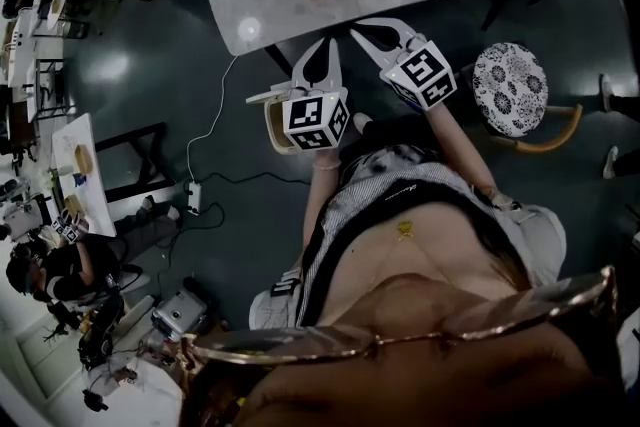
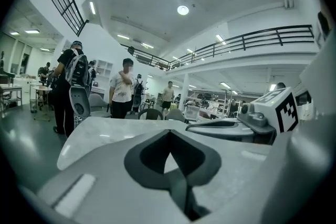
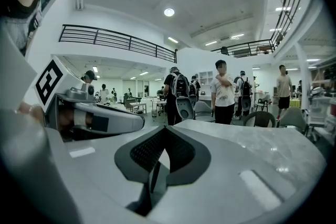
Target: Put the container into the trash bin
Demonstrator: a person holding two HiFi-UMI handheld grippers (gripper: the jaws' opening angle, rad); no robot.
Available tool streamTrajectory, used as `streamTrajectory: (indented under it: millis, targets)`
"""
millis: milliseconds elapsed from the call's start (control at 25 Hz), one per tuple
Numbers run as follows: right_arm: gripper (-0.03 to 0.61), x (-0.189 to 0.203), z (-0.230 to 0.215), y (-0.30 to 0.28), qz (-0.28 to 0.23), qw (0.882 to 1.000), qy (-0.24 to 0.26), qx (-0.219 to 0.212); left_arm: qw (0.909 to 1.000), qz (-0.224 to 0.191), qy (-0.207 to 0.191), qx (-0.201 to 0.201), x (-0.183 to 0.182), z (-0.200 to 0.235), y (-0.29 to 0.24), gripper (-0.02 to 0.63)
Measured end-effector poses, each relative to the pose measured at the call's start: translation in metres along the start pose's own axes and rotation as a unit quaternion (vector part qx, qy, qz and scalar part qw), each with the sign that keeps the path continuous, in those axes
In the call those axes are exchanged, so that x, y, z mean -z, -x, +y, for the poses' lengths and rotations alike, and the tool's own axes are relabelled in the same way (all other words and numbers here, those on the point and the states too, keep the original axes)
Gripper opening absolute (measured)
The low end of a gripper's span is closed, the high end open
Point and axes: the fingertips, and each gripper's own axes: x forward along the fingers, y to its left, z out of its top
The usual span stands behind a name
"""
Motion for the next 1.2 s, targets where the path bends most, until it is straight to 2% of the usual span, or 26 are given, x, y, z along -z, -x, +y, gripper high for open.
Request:
streamTrajectory:
  millis: [320,560,1200]
  targets:
    - [0.026,0.004,0.000,-0.006,0.009,1.000,-0.006,0.013,1.0000,0.000,0.006,0.003,0.001,0.015,0.003,0.000]
    - [0.026,0.007,-0.011,-0.017,0.018,1.000,-0.008,0.005,0.9998,0.004,0.018,-0.008,0.003,0.026,-0.008,0.000]
    - [0.026,-0.031,-0.094,-0.113,0.015,0.999,0.015,-0.038,0.9995,0.006,0.024,-0.020,-0.038,0.087,-0.115,0.000]
